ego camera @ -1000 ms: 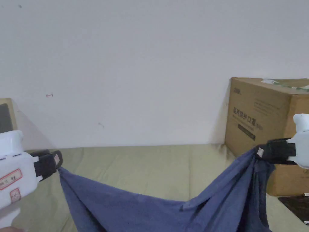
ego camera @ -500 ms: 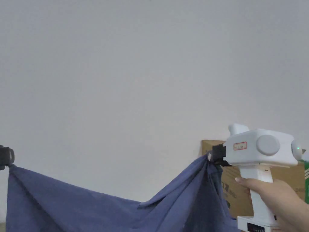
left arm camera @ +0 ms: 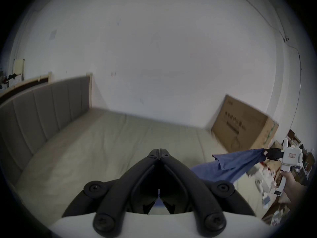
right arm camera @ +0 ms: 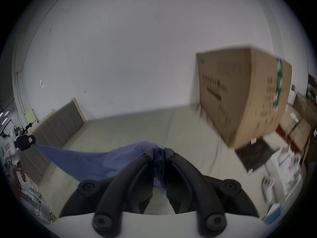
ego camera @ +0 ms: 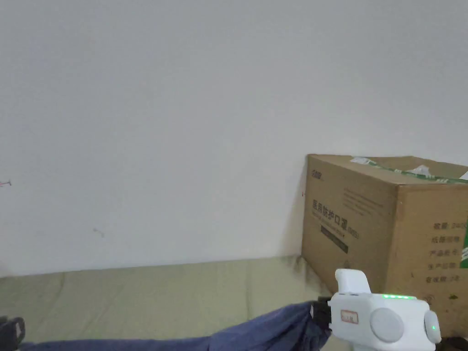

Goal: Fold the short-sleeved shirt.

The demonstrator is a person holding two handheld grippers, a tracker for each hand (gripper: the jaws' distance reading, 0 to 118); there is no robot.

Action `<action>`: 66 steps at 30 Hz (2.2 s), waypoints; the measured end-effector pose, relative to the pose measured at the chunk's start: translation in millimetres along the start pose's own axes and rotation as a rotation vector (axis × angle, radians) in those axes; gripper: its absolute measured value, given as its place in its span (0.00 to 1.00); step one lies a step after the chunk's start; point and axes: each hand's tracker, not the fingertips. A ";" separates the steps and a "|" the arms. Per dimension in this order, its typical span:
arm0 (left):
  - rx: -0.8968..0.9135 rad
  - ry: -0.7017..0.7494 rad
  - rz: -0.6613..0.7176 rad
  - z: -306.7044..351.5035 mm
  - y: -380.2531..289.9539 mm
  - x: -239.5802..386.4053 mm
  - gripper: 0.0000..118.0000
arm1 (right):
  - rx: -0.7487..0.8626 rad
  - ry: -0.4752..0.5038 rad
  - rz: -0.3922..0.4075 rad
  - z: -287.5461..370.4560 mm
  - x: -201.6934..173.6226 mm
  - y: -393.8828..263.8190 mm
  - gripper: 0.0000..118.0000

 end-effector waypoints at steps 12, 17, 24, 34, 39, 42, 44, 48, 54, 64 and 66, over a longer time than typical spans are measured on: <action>-0.077 -0.004 0.011 120.1 -125.0 -6.0 0.00 | -0.090 0.099 0.034 137.7 2.1 -156.0 0.10; -0.021 0.009 -0.017 185.4 -112.3 1.3 0.00 | -0.035 0.126 0.059 206.7 -11.2 -159.1 0.10; -0.189 0.029 -0.071 171.9 -127.1 2.2 0.00 | -0.188 0.095 0.068 200.3 -7.7 -183.4 0.10; -0.331 -0.013 0.140 111.8 -185.2 -15.9 0.46 | -0.345 -0.028 -0.220 155.2 15.0 -229.2 0.89; -0.192 -0.046 0.184 130.4 -160.9 -2.8 0.71 | -0.182 -0.026 -0.095 179.1 -8.5 -198.6 0.89; -0.024 -0.080 0.135 148.1 -141.4 17.4 0.71 | 0.050 0.014 -0.031 203.0 -34.4 -177.7 0.89; 0.102 -0.086 0.056 159.2 -131.6 33.8 0.71 | 0.212 0.049 0.008 217.0 -52.2 -169.2 0.89; 0.285 -0.096 0.001 174.1 -124.2 58.6 0.60 | 0.446 0.096 0.036 234.3 -87.0 -156.0 0.81; 0.238 -0.091 0.030 164.5 -106.3 58.1 0.00 | 0.463 0.147 -0.038 223.4 -91.6 -138.0 0.02; -0.521 -0.067 -0.080 -78.4 -65.7 -7.4 0.00 | 0.286 0.132 -0.036 156.1 -76.6 -132.3 0.02; -0.573 0.010 -0.107 -123.1 -81.4 -18.0 0.38 | 0.242 0.126 -0.050 139.3 -71.0 -135.0 0.02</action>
